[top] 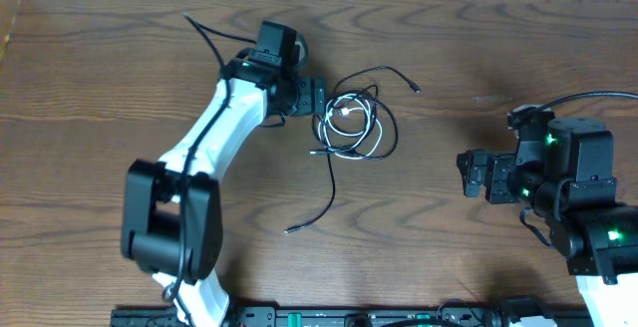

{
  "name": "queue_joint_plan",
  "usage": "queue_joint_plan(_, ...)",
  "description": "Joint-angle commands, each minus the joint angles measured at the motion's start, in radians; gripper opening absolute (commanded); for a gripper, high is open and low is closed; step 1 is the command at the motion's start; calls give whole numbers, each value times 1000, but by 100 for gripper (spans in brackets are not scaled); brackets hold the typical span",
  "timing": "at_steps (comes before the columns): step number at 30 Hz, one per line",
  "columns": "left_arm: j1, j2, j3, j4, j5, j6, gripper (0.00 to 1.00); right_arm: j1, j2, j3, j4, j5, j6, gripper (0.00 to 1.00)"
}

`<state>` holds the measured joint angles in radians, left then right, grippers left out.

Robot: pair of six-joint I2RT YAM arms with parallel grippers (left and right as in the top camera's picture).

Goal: Untangle cables

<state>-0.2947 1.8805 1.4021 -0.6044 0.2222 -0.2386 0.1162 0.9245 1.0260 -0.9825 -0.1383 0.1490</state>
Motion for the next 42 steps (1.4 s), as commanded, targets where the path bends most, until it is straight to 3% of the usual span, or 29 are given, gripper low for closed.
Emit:
queue_joint_plan(1, -19, 60, 18, 10, 30, -11, 91, -2, -8, 20, -2, 5, -8, 99)
queue_joint_plan(10, -80, 143, 18, 40, 32, -11, 80, -2, -8, 20, -2, 5, -8, 99)
queue_joint_plan(20, -103, 143, 18, 31, 34, -11, 8, -2, -8, 20, -2, 5, -8, 99)
queue_joint_plan(25, -102, 91, 18, -8, 132, -10, 8, -2, -6, 20, 7, 5, -8, 99)
queue_joint_plan(31, -106, -78, 18, -17, 379, -10, 8, -2, 43, 19, 73, -19, -7, 99)
queue_joint_plan(42, -196, -286, 18, -62, 396, -10, 8, -2, 218, 19, 230, -257, -23, 99)
